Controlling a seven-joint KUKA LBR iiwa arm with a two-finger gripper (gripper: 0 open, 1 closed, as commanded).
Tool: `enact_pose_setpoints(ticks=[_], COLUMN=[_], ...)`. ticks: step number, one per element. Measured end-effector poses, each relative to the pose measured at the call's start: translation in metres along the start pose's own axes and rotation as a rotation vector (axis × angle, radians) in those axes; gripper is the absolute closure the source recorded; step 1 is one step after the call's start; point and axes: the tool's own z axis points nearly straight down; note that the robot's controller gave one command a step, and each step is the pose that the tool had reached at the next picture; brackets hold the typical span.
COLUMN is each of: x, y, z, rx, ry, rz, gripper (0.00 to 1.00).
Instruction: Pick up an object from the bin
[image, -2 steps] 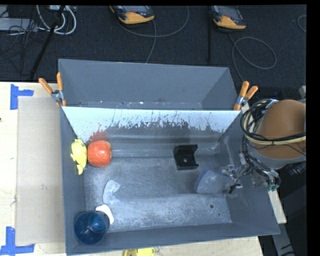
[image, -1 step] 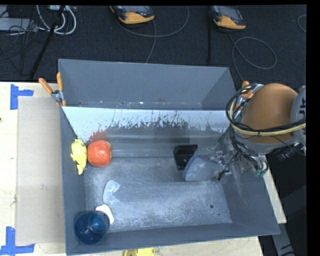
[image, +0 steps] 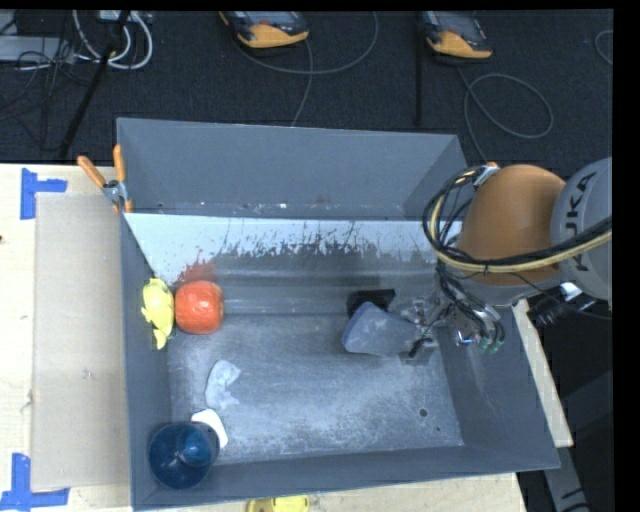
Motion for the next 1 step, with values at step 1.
enact_pose_setpoints(ticks=[1], x=[0.0034], y=[0.0030], z=[-0.0263], rx=[0.001], ry=[0.001], rz=[0.071], gripper=[1.00])
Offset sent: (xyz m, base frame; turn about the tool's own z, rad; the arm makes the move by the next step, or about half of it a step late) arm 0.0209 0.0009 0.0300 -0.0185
